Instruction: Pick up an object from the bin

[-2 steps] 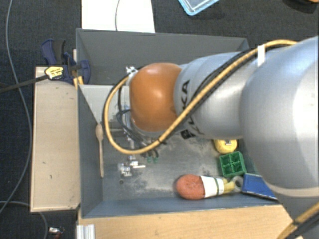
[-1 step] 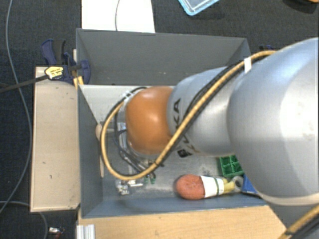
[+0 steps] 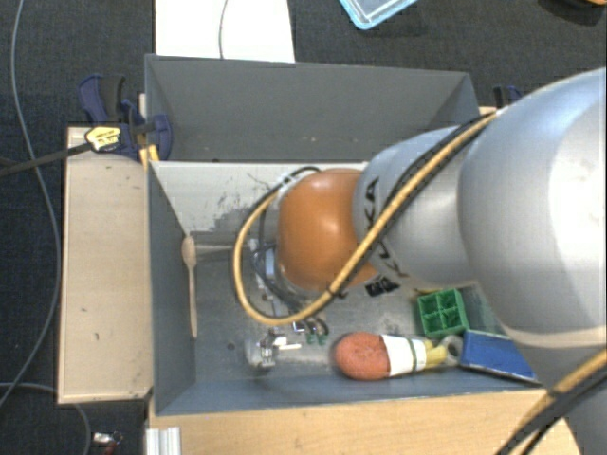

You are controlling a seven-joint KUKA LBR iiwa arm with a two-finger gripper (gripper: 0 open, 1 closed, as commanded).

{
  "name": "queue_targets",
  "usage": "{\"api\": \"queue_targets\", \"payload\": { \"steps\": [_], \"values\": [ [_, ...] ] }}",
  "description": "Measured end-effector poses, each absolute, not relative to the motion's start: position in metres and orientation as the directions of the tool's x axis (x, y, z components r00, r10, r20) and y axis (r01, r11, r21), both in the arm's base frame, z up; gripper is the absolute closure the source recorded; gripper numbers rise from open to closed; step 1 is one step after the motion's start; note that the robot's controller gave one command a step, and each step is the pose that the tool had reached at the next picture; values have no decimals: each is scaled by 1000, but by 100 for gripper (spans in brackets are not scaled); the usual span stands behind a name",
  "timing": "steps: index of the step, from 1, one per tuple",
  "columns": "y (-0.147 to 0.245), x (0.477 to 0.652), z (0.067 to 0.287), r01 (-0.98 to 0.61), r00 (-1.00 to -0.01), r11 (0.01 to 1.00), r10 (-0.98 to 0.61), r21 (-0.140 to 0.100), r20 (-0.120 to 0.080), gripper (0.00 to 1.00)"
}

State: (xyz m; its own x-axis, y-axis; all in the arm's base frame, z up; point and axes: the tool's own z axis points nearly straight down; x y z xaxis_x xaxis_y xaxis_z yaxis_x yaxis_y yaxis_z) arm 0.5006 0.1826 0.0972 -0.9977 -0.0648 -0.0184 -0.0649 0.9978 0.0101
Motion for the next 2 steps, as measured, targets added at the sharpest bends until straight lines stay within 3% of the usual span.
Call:
{"api": "queue_targets", "payload": {
  "steps": [1,2],
  "values": [
    [194,496,113,-219,-976,976,-219,3,-12,100],
    [149,489,95,-65,-998,998,-65,9,-14,100]
  ]
}}
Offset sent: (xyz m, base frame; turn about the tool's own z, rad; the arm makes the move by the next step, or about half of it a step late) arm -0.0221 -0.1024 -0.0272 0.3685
